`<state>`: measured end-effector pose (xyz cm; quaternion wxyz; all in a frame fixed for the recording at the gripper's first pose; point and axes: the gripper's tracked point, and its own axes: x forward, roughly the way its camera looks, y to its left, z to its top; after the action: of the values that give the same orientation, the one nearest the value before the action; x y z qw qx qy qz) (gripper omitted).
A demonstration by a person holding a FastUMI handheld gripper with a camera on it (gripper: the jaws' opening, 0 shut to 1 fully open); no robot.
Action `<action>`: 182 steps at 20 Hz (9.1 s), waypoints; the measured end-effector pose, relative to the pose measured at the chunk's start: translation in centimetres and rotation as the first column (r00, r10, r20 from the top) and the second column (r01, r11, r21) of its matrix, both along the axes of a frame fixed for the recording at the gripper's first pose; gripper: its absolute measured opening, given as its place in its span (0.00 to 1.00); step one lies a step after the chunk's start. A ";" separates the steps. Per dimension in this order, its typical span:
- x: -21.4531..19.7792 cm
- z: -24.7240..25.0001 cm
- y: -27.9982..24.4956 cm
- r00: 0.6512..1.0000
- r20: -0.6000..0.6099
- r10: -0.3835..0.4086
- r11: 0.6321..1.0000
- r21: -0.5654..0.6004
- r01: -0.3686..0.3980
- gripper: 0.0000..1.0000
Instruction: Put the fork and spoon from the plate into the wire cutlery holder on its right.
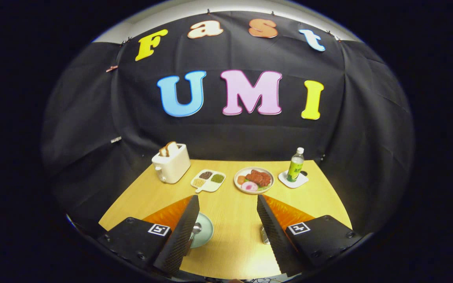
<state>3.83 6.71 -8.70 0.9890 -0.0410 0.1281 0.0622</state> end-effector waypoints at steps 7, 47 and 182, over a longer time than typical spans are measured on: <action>1.5 -11.0 5.7 0.953 -0.294 0.074 0.994 -0.052 -0.093 0.93; 6.6 -29.4 8.6 0.613 -0.790 0.011 0.995 -0.051 -0.085 0.06; 4.2 -9.2 -10.9 0.619 -0.781 0.088 0.996 0.054 -0.073 0.10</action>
<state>8.02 -4.21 -17.88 0.8316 -0.0074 0.5425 0.1190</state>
